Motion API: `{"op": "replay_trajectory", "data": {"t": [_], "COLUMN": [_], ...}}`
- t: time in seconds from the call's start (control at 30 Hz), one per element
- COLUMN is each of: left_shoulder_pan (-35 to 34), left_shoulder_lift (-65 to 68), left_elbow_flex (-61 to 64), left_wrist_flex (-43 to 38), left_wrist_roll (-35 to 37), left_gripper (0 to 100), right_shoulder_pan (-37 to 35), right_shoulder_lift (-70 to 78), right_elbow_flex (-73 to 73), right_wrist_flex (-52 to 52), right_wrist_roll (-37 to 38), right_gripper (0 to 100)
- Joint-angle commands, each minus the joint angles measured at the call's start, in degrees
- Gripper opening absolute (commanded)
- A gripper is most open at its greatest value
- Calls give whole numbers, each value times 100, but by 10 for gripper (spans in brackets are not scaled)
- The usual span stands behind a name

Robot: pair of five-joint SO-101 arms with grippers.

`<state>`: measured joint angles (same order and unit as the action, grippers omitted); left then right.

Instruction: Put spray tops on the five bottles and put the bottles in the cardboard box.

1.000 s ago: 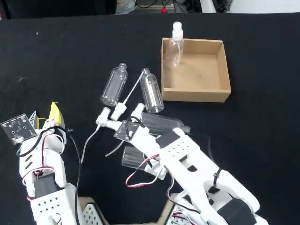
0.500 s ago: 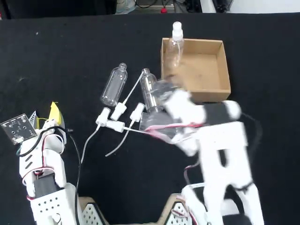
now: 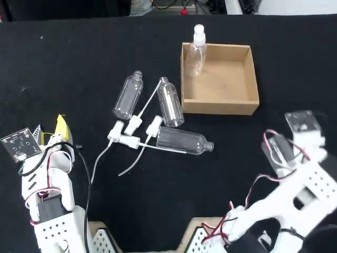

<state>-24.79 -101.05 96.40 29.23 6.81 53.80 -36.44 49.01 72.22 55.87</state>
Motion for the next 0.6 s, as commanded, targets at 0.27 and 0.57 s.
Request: {"op": "replay_trajectory", "data": {"t": [0.27,0.57], "left_shoulder_pan": [-13,-13], "left_shoulder_lift": [-53,-53], "left_elbow_flex": [110,110], "left_wrist_flex": [-132,-132], "left_wrist_roll": [0,0], "left_gripper": [195,195], "right_shoulder_pan": [-264,-791], "right_shoulder_lift": [-163,-163], "right_elbow_flex": [954,-1007], "right_wrist_flex": [-1029,756], "right_wrist_roll": [-1890,-1829], "right_gripper": [344,274]}}
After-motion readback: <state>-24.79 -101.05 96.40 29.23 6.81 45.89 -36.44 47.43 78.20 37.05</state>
